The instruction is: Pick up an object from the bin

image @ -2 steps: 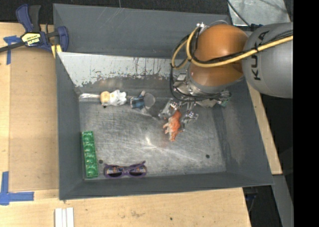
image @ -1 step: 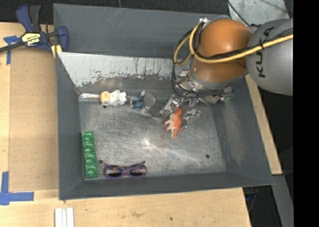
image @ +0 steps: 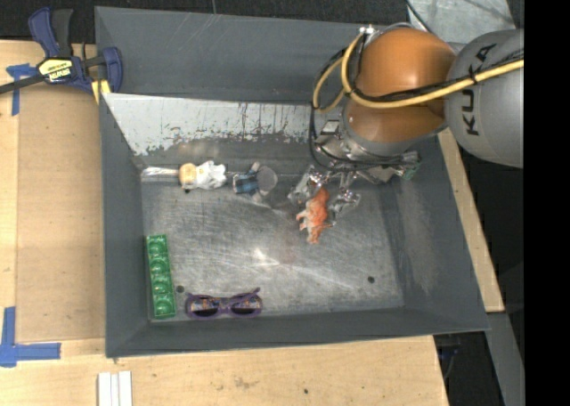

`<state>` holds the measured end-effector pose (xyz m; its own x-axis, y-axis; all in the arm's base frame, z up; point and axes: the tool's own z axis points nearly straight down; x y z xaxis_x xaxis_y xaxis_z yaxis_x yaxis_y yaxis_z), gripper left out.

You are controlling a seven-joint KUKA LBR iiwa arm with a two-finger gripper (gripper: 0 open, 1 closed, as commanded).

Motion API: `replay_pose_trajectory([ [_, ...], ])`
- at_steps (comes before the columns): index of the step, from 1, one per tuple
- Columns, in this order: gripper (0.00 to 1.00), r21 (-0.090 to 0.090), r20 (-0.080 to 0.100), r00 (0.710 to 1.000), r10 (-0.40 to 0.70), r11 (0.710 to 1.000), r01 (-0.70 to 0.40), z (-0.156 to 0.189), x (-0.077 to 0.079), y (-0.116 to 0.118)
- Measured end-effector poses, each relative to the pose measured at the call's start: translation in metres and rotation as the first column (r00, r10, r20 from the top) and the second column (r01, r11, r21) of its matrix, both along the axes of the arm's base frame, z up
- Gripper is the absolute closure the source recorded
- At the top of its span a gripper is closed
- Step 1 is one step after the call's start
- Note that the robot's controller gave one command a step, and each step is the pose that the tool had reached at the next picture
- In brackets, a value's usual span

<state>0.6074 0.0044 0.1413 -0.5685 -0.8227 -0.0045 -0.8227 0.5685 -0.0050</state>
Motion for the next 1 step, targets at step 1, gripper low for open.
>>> replay_pose_trajectory([
  [1, 1.0, 0.0, -0.003, 1.0, -0.001, 1.0, 0.001, 0.0058, -0.0005, 0.0001],
])
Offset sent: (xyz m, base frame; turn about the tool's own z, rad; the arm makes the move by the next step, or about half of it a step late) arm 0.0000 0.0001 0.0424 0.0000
